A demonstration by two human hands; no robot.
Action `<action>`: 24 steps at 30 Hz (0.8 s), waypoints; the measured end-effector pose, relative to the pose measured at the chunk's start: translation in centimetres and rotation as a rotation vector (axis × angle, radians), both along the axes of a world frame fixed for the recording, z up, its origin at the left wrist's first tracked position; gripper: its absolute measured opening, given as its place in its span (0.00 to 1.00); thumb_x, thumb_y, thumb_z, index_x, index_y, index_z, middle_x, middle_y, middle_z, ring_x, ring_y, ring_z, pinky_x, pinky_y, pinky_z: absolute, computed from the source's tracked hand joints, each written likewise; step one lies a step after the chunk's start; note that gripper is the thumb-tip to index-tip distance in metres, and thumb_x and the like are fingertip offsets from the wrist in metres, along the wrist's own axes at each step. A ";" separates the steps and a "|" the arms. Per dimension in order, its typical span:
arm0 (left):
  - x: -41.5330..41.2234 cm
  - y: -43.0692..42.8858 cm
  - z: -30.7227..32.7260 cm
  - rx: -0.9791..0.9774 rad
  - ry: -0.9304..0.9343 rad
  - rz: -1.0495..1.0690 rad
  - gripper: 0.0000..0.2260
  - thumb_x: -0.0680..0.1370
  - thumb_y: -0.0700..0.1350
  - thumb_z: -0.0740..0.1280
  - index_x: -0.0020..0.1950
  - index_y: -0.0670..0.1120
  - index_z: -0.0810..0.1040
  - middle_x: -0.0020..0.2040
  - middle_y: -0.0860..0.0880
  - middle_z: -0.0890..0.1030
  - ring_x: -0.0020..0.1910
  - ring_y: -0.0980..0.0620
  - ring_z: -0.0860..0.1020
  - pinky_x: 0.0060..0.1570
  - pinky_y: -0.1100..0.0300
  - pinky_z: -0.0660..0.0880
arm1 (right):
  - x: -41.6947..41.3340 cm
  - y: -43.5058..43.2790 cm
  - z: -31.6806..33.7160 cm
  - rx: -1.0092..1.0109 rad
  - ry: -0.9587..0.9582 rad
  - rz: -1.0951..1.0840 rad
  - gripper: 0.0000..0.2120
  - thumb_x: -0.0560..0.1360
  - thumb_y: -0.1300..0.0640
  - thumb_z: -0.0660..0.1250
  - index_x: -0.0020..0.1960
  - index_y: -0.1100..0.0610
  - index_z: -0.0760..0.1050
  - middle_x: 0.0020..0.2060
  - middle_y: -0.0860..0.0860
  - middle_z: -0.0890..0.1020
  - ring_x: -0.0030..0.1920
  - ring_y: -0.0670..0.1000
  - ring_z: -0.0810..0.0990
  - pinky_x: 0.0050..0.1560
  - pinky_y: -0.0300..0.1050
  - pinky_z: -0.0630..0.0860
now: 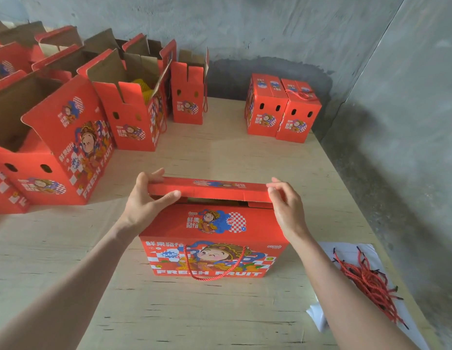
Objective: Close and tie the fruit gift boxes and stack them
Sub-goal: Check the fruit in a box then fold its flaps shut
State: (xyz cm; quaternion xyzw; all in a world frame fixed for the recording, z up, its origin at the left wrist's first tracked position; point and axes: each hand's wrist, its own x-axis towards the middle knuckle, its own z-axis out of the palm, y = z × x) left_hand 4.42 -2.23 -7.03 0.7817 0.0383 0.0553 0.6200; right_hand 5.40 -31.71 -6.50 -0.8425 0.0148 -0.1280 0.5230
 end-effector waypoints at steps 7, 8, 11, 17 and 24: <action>1.3 1.1 -0.1 0.411 -0.060 -0.062 0.25 0.68 0.48 0.77 0.62 0.48 0.73 0.66 0.50 0.72 0.59 0.50 0.73 0.55 0.55 0.72 | 0.3 -2.9 0.3 -0.393 -0.022 0.339 0.12 0.78 0.58 0.66 0.60 0.56 0.76 0.65 0.50 0.72 0.69 0.49 0.67 0.67 0.38 0.60; 1.5 1.1 0.1 0.473 -0.083 -0.087 0.28 0.68 0.49 0.77 0.65 0.47 0.73 0.66 0.49 0.72 0.61 0.50 0.72 0.59 0.56 0.70 | 0.6 -3.3 0.6 -0.443 0.005 0.375 0.13 0.78 0.57 0.66 0.62 0.53 0.75 0.66 0.50 0.71 0.70 0.49 0.65 0.69 0.40 0.60; 1.9 1.2 1.0 0.646 -0.055 -0.182 0.31 0.71 0.52 0.74 0.72 0.52 0.68 0.72 0.49 0.67 0.71 0.47 0.61 0.69 0.51 0.60 | 1.8 -3.7 1.4 -0.686 0.127 0.504 0.24 0.78 0.51 0.63 0.73 0.41 0.63 0.74 0.51 0.60 0.75 0.52 0.54 0.73 0.50 0.54; 2.4 1.4 1.4 0.853 -0.069 -0.296 0.26 0.75 0.56 0.67 0.73 0.59 0.65 0.69 0.48 0.66 0.68 0.47 0.58 0.69 0.52 0.56 | 2.8 -4.2 1.7 -0.940 0.085 0.615 0.26 0.81 0.46 0.55 0.72 0.31 0.47 0.73 0.50 0.60 0.73 0.50 0.56 0.70 0.45 0.56; 2.2 1.4 0.9 0.877 -0.106 -0.314 0.25 0.77 0.55 0.65 0.72 0.62 0.63 0.68 0.47 0.65 0.67 0.47 0.57 0.69 0.48 0.57 | 2.7 -4.1 1.4 -0.895 0.027 0.637 0.26 0.82 0.47 0.55 0.67 0.24 0.45 0.71 0.52 0.62 0.72 0.51 0.58 0.71 0.46 0.58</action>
